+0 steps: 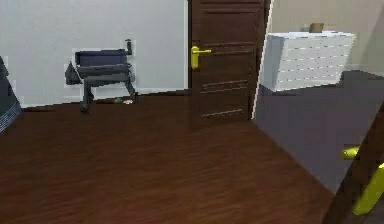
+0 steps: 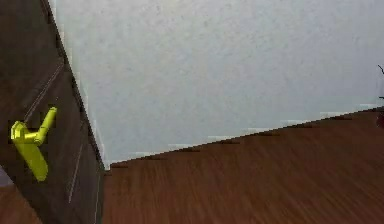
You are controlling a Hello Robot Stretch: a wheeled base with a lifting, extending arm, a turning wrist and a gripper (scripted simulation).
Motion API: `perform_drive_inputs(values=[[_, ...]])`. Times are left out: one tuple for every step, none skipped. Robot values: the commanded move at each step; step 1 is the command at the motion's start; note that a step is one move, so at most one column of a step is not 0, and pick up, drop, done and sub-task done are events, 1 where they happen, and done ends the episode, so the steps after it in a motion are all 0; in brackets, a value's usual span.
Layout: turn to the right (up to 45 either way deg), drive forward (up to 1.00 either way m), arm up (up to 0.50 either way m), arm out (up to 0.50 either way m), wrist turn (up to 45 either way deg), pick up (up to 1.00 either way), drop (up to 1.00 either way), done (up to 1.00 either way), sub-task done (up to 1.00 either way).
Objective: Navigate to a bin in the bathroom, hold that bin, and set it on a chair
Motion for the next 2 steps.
perform_drive_inputs(values=[[0.0,1.0,0.0,0.0,0.0,0.0,0.0,0.0,0.0],[21.0,0.0,0.0,0.0,0.0,0.0,0.0,0.0,0.0]])
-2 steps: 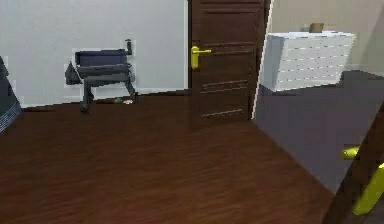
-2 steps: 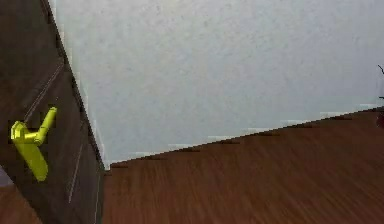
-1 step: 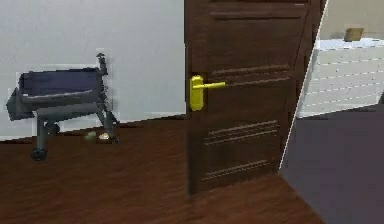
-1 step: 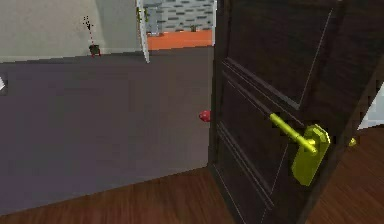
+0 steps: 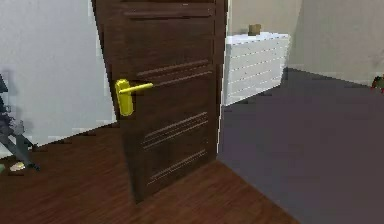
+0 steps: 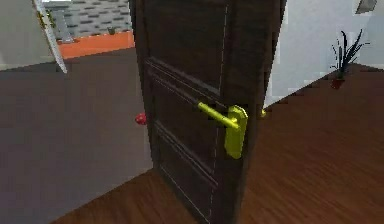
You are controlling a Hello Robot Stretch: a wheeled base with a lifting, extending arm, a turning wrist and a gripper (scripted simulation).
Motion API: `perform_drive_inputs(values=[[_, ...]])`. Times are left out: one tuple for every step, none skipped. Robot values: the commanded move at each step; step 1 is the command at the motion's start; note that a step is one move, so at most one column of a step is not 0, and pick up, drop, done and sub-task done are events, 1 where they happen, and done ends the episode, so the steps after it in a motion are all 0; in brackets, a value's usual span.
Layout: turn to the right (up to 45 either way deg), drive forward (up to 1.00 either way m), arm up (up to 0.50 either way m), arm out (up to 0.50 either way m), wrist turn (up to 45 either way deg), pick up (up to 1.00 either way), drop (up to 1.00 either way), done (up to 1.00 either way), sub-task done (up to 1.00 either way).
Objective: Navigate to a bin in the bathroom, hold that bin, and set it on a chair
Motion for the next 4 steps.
perform_drive_inputs(values=[[0.0,0.05,0.0,0.0,0.0,0.0,0.0,0.0,0.0],[45.0,0.0,0.0,0.0,0.0,0.0,0.0,0.0,0.0],[3.0,0.0,0.0,0.0,0.0,0.0,0.0,0.0,0.0],[0.0,0.65,0.0,0.0,0.0,0.0,0.0,0.0,0.0]])
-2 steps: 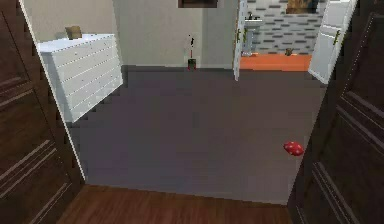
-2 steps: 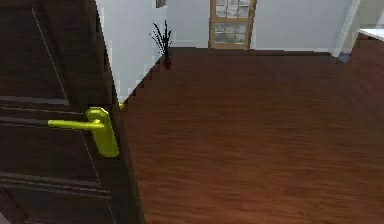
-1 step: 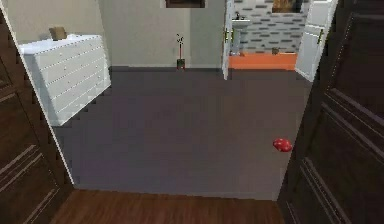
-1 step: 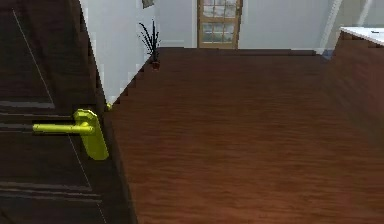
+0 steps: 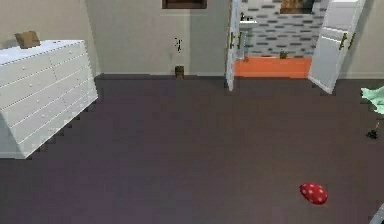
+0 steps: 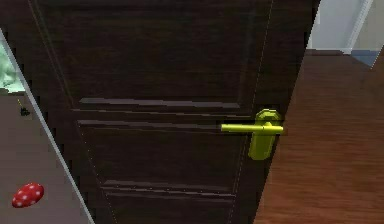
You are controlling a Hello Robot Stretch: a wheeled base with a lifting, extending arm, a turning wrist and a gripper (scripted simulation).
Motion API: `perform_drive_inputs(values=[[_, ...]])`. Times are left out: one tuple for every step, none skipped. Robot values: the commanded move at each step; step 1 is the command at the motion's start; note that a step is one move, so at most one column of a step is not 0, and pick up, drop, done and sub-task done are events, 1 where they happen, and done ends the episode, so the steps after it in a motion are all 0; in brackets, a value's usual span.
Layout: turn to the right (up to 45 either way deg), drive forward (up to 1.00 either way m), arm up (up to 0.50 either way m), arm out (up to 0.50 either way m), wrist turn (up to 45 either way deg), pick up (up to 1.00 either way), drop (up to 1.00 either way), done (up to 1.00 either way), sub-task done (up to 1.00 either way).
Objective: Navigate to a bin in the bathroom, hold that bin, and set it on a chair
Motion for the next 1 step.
perform_drive_inputs(values=[[3.0,0.0,0.0,0.0,0.0,0.0,0.0,0.0,0.0]])
